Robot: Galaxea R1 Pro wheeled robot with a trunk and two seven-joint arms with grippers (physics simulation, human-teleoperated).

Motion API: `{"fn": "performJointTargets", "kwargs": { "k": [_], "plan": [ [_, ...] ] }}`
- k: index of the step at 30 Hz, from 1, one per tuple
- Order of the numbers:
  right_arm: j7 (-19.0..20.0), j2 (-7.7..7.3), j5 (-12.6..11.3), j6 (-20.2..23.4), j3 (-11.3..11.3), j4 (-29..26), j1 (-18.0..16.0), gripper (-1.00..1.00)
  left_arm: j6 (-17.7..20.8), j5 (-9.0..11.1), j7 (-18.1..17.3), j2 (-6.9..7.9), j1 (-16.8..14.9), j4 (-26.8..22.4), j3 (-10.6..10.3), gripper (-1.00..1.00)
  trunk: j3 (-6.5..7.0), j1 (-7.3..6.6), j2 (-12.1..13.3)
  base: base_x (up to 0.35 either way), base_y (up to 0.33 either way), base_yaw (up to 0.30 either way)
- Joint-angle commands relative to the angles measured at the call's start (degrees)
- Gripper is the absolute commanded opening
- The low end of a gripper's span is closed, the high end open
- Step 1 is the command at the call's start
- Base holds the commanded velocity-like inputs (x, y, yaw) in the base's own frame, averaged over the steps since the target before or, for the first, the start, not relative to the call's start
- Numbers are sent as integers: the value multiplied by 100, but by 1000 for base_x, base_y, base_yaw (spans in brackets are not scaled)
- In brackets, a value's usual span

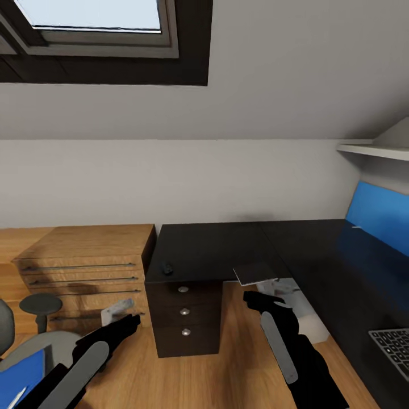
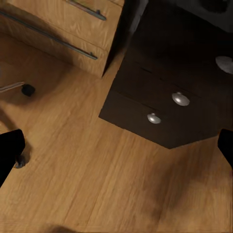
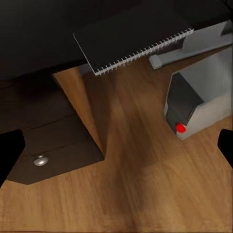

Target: In the bedroom, organize the workspace by keeping the computer under the desk, ensuring the monitor is on the desk, placing the keyboard on the desk next to the monitor, placing the mouse on the desk next to the keyboard, moving the folder from the swivel chair onto the desk next to the mouse, stacking the notebook on top of the folder with the pen on top of the notebook, and positioning the swivel chair next to the desk.

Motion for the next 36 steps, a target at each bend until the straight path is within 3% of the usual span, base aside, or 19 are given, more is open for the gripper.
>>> {"fn": "performJointTargets", "kwargs": {
  "k": [1,5,6,10,14,20,21,22,36],
  "plan": [
    [-79,-3,-67,-4,-5,67,-7,100,43,27,42,-15,-7,-14,14,100,11,-22,37,0,0,0],
    [-105,-10,-75,-62,42,162,-5,100,69,-54,48,-159,-7,223,-57,100,83,-110,197,0,0,0],
    [-102,-17,-76,-74,105,177,-6,100,78,-218,40,-200,-7,431,-88,100,101,-132,237,0,0,0],
    [-110,-41,-48,-82,334,192,-3,100,81,-489,30,-370,-7,676,-109,100,155,-198,357,0,0,0],
    [-115,-38,-39,-92,381,159,-2,100,56,-621,20,-421,-7,699,-108,100,155,-198,357,18,0,0],
    [-112,-37,-37,-112,384,84,-2,100,57,-625,12,-422,-7,677,-109,100,155,-198,357,250,0,3],
    [-110,-41,-33,-450,383,119,-2,100,61,-625,18,-422,-7,675,-116,100,150,-198,357,325,0,177],
    [-110,-41,-33,-479,383,124,-2,100,61,-625,19,-424,-7,677,-117,100,144,-198,357,327,0,187],
    [-93,-42,-33,-530,400,347,-2,100,78,-625,18,-424,-7,684,-115,100,61,-198,357,243,0,203]
  ]
}}
